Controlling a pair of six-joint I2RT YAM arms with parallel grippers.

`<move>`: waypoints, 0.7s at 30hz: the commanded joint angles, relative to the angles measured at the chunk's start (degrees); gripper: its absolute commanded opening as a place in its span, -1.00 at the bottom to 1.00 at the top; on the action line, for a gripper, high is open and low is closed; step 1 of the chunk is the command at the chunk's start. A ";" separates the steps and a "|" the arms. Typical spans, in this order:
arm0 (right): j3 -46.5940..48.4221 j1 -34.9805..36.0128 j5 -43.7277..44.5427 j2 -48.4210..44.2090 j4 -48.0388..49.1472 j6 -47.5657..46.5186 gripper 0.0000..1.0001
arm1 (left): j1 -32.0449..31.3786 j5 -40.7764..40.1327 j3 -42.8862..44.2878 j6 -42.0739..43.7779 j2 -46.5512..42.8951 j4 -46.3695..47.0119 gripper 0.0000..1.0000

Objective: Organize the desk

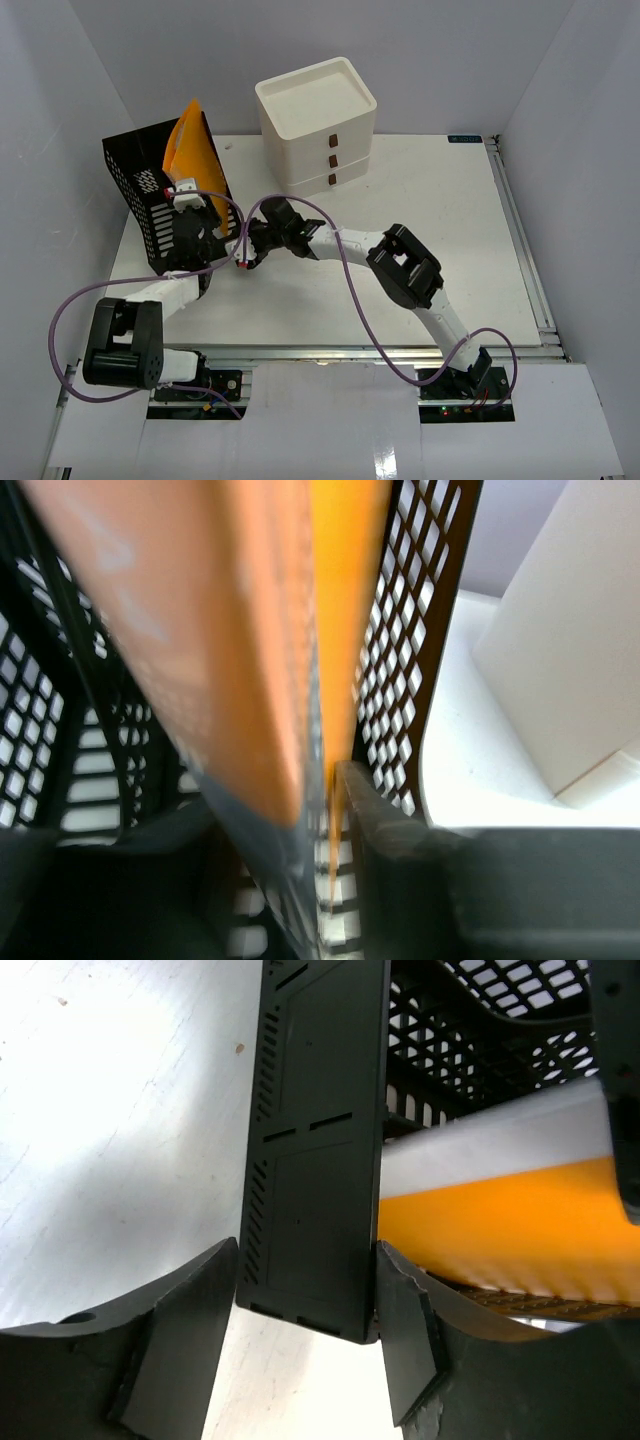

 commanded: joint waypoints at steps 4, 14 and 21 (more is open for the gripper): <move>-1.25 1.33 -2.82 -4.76 -4.73 5.88 0.35 | 0.26 3.00 0.03 -3.26 -5.40 -9.23 0.48; 3.52 -0.59 -7.39 -12.56 -12.91 19.84 0.68 | 0.35 4.64 6.57 -1.48 -11.77 -18.13 0.95; -3.32 -3.25 -7.35 -18.56 -15.72 21.03 0.76 | 0.35 4.70 11.83 -1.01 -19.32 -27.19 0.96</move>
